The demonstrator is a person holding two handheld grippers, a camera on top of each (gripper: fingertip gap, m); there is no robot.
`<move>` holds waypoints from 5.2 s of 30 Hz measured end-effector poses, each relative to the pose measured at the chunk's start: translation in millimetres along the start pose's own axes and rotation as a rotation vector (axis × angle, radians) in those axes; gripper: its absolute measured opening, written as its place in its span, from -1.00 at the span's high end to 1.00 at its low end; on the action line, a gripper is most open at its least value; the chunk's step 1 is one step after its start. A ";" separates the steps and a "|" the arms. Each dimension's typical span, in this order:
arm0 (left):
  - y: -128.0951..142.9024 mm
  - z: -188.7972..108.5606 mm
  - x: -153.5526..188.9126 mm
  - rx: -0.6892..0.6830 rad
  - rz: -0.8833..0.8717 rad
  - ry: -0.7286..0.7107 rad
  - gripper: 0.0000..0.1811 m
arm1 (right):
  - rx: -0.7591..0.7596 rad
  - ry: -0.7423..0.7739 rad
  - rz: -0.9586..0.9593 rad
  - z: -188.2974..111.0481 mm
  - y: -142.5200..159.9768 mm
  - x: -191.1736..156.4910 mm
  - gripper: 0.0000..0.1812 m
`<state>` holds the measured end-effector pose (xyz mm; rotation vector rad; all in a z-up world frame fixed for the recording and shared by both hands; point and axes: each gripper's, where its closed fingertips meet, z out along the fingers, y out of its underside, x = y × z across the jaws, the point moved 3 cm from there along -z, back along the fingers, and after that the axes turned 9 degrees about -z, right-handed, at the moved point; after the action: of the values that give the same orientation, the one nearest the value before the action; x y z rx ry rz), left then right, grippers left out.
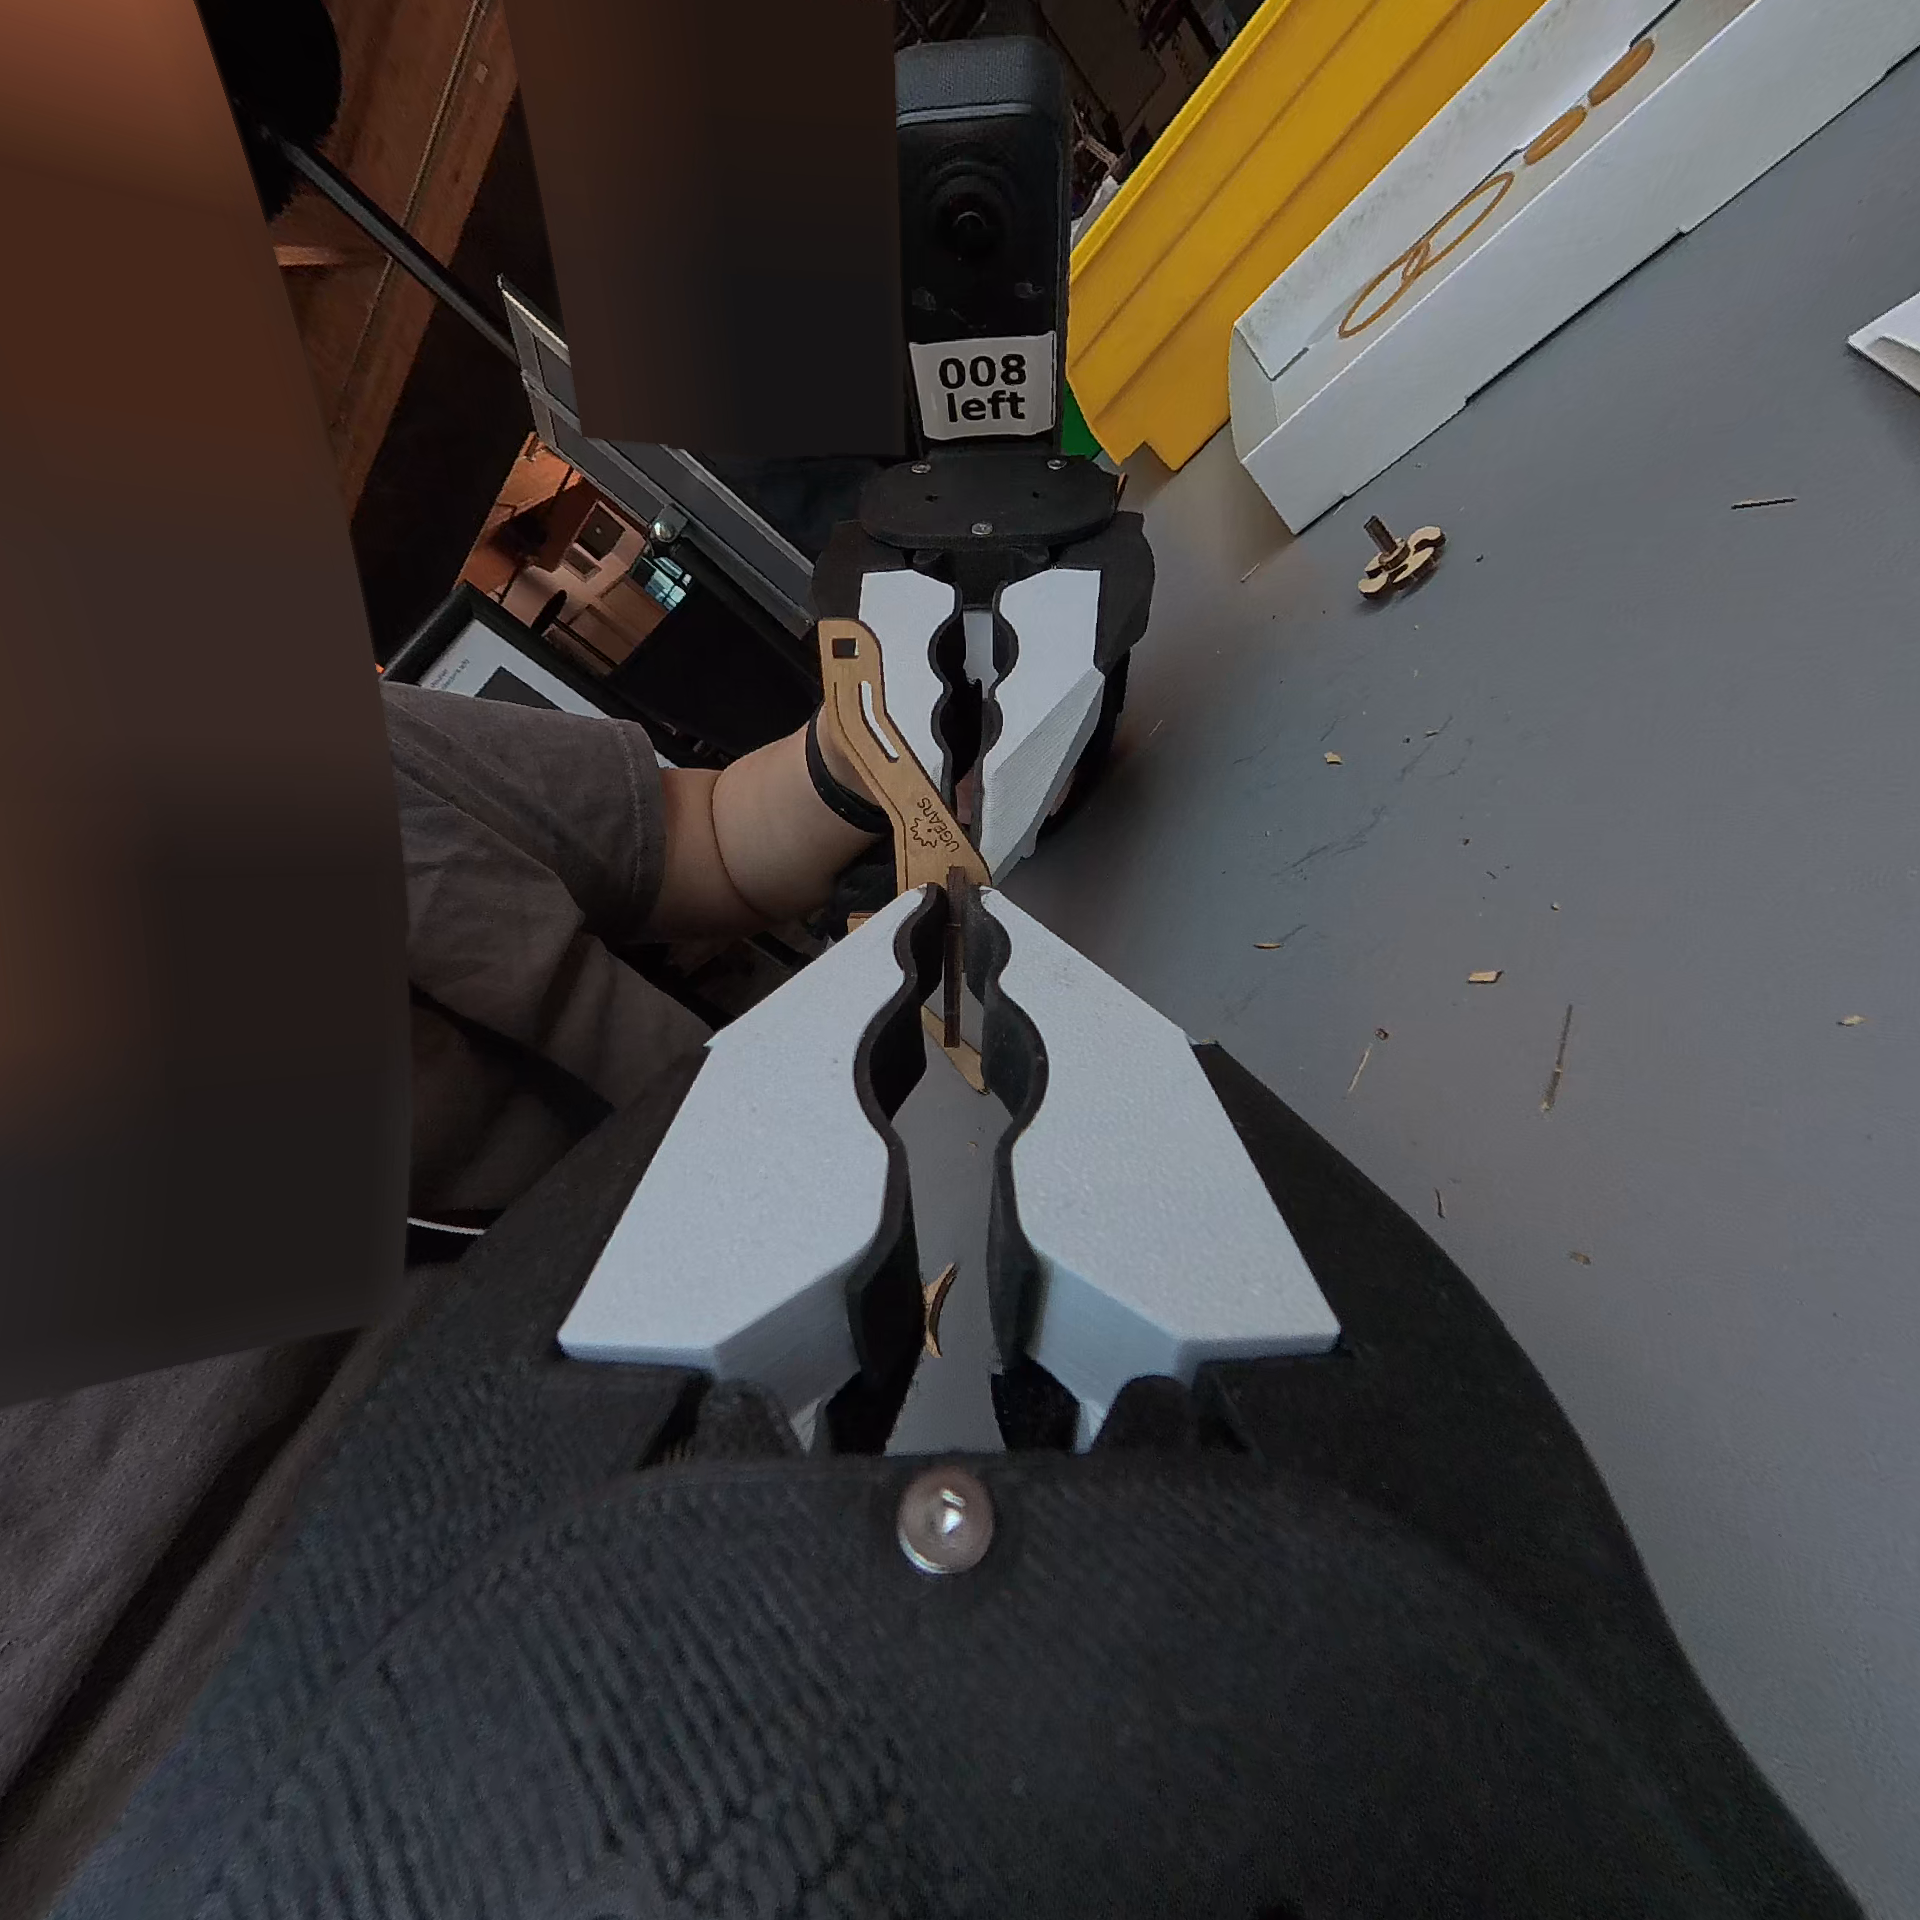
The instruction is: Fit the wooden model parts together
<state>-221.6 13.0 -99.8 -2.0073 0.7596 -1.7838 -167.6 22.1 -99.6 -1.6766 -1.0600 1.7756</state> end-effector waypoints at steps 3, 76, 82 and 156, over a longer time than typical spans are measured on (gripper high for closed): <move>0.4 0.4 -1.0 -0.002 -0.003 -0.004 1.00 | 0.000 0.007 0.006 0.0 0.3 1.1 0.99; -0.6 1.1 -7.4 0.026 -0.038 -0.006 1.00 | -0.013 0.001 0.106 -2.1 2.6 8.1 0.99; 0.0 0.8 -7.2 0.022 -0.021 -0.015 1.00 | -0.019 0.012 0.084 -1.1 3.6 7.2 0.99; 2.8 2.9 -5.8 0.002 0.037 -0.039 1.00 | -0.039 0.017 0.011 -0.9 3.0 5.4 0.99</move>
<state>-219.6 14.0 -106.5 -2.0075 0.7783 -1.7193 -167.0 24.7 -105.3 -1.7206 -1.0871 1.7547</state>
